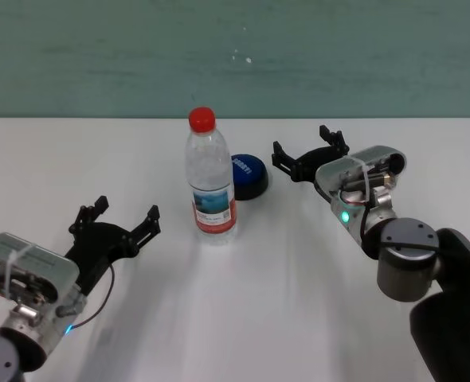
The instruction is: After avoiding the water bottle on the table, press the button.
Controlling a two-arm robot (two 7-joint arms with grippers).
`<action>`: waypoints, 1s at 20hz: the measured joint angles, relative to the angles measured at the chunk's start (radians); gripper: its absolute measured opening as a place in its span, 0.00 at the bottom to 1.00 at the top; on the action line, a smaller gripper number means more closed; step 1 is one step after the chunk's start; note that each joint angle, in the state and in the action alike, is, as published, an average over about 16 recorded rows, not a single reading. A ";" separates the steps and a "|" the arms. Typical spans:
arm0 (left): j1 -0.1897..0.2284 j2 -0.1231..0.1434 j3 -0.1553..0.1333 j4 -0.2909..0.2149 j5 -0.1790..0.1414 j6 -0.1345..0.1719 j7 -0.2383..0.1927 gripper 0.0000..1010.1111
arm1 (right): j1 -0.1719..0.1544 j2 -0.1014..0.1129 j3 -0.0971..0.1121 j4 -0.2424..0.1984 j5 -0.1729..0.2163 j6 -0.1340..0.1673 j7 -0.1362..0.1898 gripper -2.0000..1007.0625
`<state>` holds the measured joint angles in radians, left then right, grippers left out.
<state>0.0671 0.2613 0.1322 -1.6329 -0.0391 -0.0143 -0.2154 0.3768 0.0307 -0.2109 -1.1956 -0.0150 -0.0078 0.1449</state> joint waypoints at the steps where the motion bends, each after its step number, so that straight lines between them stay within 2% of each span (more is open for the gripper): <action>1: 0.000 0.000 0.000 0.000 0.000 0.000 0.000 0.99 | -0.009 0.005 0.002 -0.014 0.004 0.003 0.001 1.00; 12: 0.000 0.000 0.000 0.000 0.000 0.000 0.000 0.99 | -0.108 0.053 0.034 -0.157 0.044 0.024 0.007 1.00; 20: 0.000 0.000 0.000 0.000 0.000 0.000 0.000 0.99 | -0.167 0.076 0.061 -0.233 0.067 0.028 0.004 1.00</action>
<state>0.0671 0.2613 0.1322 -1.6329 -0.0391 -0.0143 -0.2154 0.2101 0.1071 -0.1498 -1.4283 0.0518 0.0203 0.1485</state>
